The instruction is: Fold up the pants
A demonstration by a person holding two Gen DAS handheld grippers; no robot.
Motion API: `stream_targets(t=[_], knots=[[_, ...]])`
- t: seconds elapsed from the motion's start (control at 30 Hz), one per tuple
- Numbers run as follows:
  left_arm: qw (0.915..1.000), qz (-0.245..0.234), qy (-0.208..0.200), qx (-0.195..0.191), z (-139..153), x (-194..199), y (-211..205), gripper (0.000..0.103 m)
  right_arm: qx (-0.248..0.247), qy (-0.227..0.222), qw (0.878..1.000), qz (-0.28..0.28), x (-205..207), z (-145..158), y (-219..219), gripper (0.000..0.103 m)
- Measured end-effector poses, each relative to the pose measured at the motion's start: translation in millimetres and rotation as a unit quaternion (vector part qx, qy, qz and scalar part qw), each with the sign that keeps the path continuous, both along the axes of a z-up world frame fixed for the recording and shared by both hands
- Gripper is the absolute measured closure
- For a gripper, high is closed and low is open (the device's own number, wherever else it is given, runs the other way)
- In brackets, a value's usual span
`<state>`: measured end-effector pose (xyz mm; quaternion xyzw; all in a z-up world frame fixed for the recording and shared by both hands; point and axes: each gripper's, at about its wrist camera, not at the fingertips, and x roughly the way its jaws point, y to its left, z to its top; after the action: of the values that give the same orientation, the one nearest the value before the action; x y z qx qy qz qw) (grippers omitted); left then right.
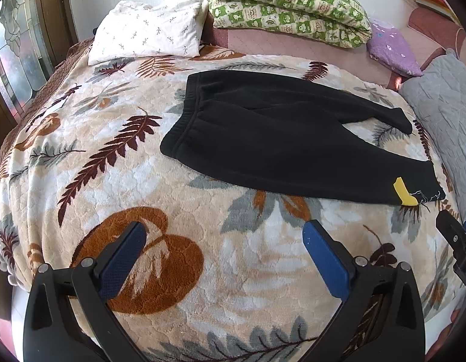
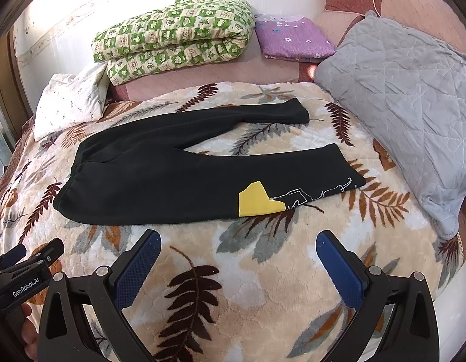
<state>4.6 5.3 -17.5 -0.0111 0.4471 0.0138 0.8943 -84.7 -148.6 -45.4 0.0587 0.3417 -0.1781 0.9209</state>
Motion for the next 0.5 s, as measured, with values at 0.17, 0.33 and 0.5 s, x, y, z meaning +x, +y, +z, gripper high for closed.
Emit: stream_targets(t=[0.17, 0.33, 0.5], knots=[[1.0, 0.0, 0.003, -0.001, -0.1, 1.3, -1.1, 0.0, 0.001, 0.001, 1.0, 0.001, 0.6, -1.1, -0.3, 0.0], [1.0, -0.004, 0.004, -0.002, -0.8, 2.0, -3.4, 0.0, 0.003, 0.0, 1.0, -0.001, 0.6, -0.5, -0.6, 0.0], [1.0, -0.008, 0.006, 0.0, -2.3, 2.1, -6.1, 0.0, 0.008, 0.0, 1.0, -0.004, 0.2, -1.8, -3.2, 0.0]])
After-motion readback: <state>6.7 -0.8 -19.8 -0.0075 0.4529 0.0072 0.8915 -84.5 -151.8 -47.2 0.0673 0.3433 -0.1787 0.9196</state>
